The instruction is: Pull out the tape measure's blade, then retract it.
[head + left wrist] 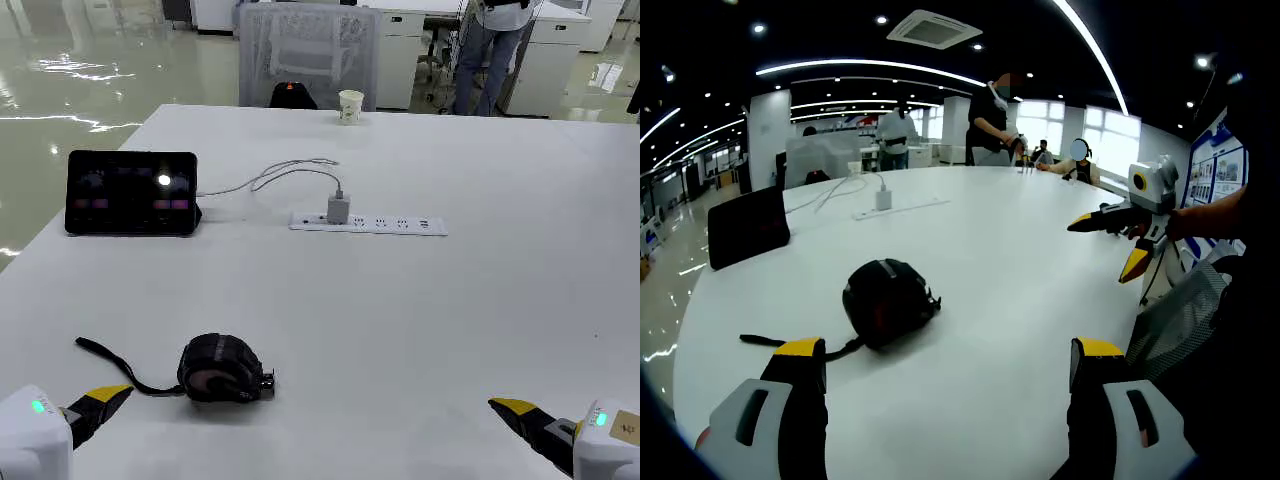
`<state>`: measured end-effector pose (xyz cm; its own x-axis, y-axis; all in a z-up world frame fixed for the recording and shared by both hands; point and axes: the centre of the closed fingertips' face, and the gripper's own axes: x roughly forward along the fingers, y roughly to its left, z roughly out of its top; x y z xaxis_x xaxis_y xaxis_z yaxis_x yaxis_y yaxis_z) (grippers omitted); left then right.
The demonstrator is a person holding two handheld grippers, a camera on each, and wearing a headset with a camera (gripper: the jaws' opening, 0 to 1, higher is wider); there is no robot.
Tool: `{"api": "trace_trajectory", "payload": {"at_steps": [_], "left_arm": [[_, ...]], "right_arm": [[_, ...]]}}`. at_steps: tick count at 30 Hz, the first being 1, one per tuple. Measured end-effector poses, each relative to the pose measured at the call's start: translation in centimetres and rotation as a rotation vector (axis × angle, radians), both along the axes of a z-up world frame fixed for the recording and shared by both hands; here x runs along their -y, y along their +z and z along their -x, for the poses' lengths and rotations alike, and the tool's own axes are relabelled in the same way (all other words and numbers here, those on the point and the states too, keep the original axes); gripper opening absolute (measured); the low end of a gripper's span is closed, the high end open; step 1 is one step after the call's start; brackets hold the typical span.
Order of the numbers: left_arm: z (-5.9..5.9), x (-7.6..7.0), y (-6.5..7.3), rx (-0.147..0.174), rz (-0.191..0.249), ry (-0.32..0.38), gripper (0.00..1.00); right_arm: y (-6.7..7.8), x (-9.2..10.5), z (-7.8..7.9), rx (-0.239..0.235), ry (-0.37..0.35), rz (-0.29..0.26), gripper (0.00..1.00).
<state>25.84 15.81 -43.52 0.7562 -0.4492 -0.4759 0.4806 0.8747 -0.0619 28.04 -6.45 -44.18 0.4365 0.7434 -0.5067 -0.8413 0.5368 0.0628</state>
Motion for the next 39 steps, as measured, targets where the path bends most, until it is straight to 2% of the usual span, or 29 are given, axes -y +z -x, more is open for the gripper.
{"api": "trace_trajectory", "payload": {"at_steps": [39], "left_arm": [[-0.01, -0.22, -0.11, -0.014, -0.010, -0.018, 0.99]], "right_arm": [[-0.25, -0.42, -0.16, -0.013, 0.023, 0.017, 0.98]]}}
